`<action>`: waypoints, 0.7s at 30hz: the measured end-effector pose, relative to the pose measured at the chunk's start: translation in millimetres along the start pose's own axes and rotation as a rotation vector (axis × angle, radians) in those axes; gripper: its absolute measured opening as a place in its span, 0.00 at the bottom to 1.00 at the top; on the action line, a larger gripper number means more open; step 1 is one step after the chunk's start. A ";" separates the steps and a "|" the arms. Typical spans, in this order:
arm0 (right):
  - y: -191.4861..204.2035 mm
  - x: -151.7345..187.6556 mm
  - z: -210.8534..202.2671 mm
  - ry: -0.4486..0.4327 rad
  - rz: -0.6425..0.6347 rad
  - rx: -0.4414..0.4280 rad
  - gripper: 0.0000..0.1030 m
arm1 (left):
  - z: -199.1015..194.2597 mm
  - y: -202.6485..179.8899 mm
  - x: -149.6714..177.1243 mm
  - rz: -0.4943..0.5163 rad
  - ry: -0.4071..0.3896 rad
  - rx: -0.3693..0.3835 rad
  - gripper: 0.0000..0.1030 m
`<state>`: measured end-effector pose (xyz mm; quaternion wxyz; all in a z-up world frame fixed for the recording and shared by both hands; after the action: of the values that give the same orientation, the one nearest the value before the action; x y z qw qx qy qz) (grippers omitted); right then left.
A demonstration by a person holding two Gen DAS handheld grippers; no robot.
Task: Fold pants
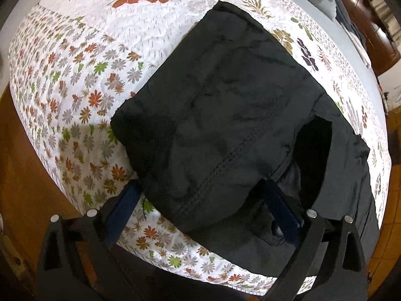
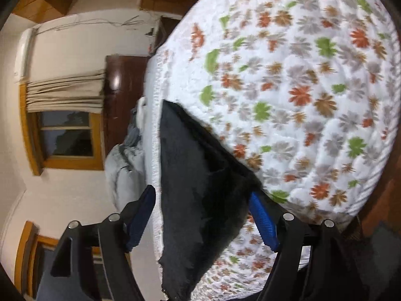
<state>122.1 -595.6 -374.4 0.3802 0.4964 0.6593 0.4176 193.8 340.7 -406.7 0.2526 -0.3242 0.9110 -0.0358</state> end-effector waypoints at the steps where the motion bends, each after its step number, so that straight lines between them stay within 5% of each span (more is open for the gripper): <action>1: 1.1 0.1 2.1 0.004 -0.013 -0.009 0.73 | -0.8 0.4 0.9 -0.004 -0.007 0.000 0.96; 9: 6.8 0.4 18.1 0.009 -0.036 -0.037 0.68 | -8.6 -3.2 4.8 -0.012 -0.044 0.021 0.95; 21: 12.1 -1.7 24.4 0.024 -0.060 -0.004 0.24 | -6.5 -5.2 9.7 -0.034 -0.060 0.026 0.97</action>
<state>148.9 -591.2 -371.8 0.3856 0.4705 0.6774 0.4135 187.2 330.0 -404.1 0.2833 -0.3374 0.8967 -0.0420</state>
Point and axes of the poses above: each gripper's, at about its wrist camera, not at the fingertips, and z roughly the way its jaws point, y to its left, x to its underside, the point moved 6 cm from there along z, roughly the way its jaws point, and after that the axes turned 15 degrees about -y, right-handed, at the moved point
